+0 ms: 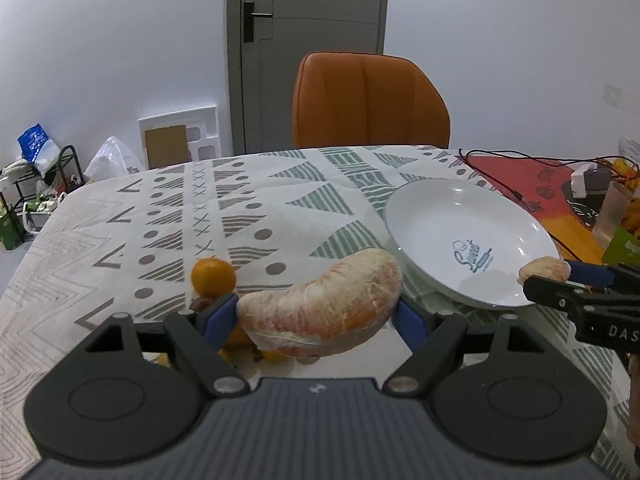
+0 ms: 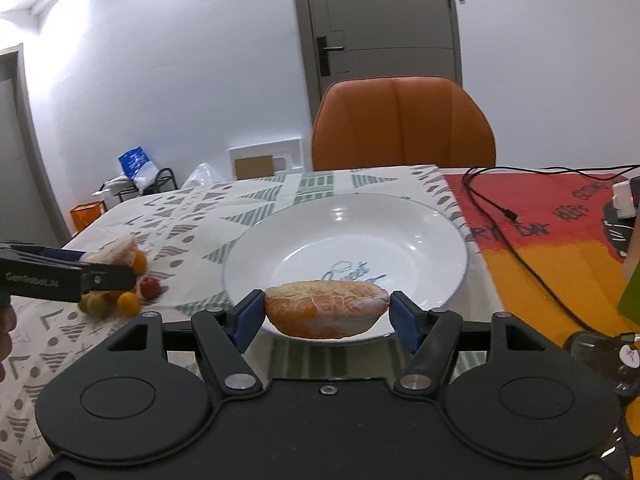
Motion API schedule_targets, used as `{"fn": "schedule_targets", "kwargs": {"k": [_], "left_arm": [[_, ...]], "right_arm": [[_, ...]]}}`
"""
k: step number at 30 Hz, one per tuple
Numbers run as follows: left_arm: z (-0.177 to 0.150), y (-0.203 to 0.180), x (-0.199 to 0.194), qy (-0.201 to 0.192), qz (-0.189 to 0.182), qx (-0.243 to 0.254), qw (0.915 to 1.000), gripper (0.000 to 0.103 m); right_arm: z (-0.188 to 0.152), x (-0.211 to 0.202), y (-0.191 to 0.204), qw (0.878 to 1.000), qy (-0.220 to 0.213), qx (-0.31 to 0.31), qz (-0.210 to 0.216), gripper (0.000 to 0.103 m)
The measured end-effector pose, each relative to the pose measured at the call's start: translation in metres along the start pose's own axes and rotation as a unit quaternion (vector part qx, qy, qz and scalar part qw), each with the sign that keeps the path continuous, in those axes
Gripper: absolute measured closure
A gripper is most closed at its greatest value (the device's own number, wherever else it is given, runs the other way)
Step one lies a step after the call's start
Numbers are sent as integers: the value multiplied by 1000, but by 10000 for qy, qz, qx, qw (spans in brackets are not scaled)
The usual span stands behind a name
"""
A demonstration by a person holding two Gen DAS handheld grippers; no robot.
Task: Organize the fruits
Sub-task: 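Carry the small segment into the white bowl and open the right tool, then lower the large pomelo segment into the white bowl and open the left tool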
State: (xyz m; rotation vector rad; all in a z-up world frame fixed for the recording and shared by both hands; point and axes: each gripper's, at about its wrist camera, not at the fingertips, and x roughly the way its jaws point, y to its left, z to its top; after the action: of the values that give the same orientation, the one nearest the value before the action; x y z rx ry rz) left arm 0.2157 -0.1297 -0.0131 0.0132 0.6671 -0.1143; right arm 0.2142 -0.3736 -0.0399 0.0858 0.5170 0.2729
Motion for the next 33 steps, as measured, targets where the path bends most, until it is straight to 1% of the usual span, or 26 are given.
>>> {"fn": "schedule_targets", "kwargs": {"k": [7,11,12,25,29,33], "left_arm": [[6,-9,8,15,-49,59,10000,22],[10,-15,12,6,-78,116,9999,22],[11,-17,13,3,-94,132,9999,22],[22,-47,25,-15,-319,438,9985,21],[26,-58,29,-25,-377,564,9977,21],[31,-69,34,-21,-453,658,9968,21]], "right_arm": [[5,12,-11,9999,-19,-45,-133,37],[6,12,-14,9996,-100,-55,-273,25],[6,10,-16,9996,-140,-21,-246,24],[-5,-9,-23,9992,-211,280,-193,24],[-8,-12,-26,9988,-235,373,-222,20],[-9,-17,-29,9983,-278,448,-255,20]]}}
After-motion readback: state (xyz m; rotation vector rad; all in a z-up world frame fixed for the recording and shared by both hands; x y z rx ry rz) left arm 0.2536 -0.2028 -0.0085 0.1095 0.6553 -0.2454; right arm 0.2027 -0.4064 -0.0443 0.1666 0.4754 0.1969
